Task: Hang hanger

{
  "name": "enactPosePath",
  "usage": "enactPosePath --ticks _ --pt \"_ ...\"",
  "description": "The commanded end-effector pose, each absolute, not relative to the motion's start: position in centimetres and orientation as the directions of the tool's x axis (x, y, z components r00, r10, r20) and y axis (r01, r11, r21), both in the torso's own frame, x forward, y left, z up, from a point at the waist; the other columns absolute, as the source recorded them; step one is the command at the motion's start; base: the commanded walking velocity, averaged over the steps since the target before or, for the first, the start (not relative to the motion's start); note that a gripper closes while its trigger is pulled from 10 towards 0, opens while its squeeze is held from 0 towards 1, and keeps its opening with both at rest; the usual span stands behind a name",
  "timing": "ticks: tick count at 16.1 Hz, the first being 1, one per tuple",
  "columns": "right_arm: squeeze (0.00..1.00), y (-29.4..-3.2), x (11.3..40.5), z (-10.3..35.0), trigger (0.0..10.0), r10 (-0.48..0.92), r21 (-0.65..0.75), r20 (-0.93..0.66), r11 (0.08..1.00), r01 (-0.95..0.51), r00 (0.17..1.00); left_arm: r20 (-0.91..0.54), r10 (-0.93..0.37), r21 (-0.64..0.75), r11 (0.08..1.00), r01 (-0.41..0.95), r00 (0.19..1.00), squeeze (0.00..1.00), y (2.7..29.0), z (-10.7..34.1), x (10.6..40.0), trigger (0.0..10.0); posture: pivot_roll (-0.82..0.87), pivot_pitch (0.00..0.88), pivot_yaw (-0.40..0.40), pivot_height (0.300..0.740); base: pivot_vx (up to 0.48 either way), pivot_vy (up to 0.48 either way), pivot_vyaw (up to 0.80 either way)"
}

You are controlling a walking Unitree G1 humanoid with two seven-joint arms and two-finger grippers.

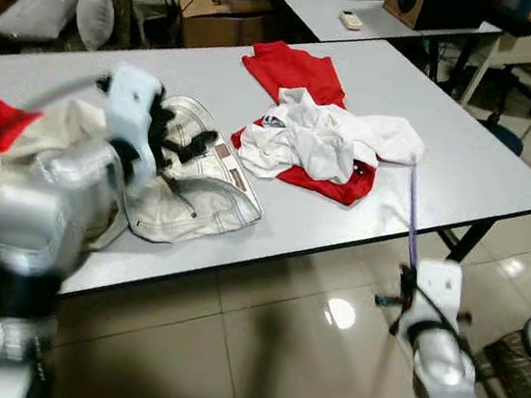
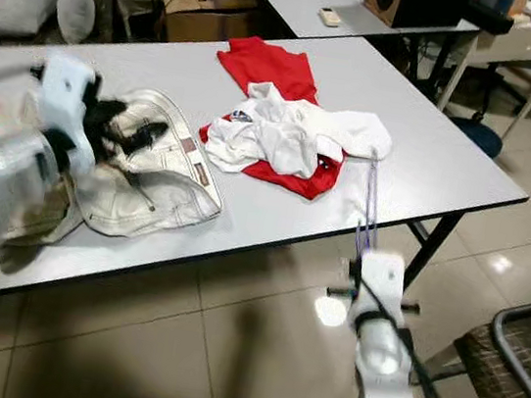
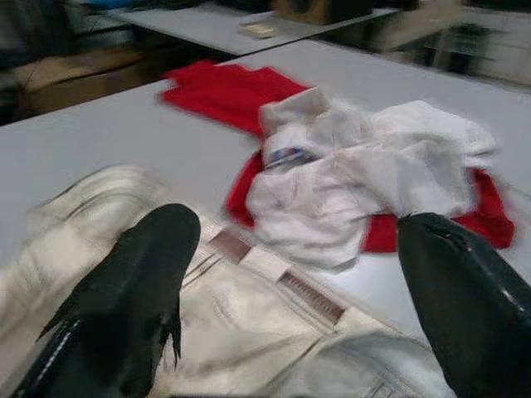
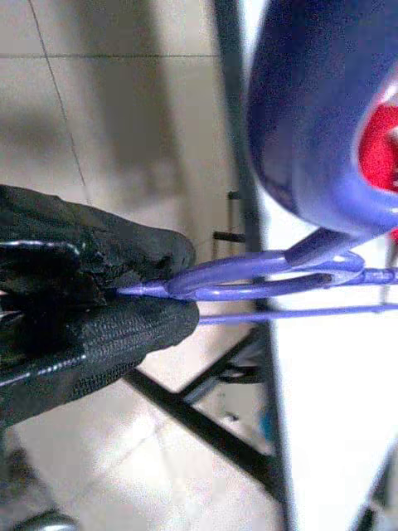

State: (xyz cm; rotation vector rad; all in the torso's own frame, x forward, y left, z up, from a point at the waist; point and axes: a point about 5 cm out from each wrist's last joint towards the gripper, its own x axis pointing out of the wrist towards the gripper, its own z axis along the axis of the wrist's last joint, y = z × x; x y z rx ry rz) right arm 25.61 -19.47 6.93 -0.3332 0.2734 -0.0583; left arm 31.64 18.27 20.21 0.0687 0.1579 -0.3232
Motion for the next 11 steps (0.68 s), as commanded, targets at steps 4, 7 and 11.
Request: enactPosePath --ticks 4,7,11 --pt "0.0 -19.2 27.1 8.3 10.0 -0.026 -0.351 -0.199 0.935 -0.046 0.98 -0.221 -0.112 0.139 0.98 0.145 0.969 1.0 17.4 18.1 30.3 10.0 -0.03 0.0 -0.02 0.74 0.0 0.0 0.0" --pt "0.0 -18.2 27.6 10.8 10.0 0.117 -0.339 -0.069 0.931 -0.134 0.991 -0.167 -0.104 0.077 0.99 0.118 0.98 1.0 16.0 17.9 31.5 10.0 -0.03 0.0 -0.01 0.74 0.0 0.0 0.0" --pt "0.0 -15.8 26.6 12.1 10.0 0.357 -0.288 -0.095 0.884 -0.369 0.929 -0.2 -0.013 0.121 0.992 0.038 0.98 1.0 16.0 17.4 33.4 10.0 -0.05 0.0 0.057 0.74 0.0 0.0 0.0"
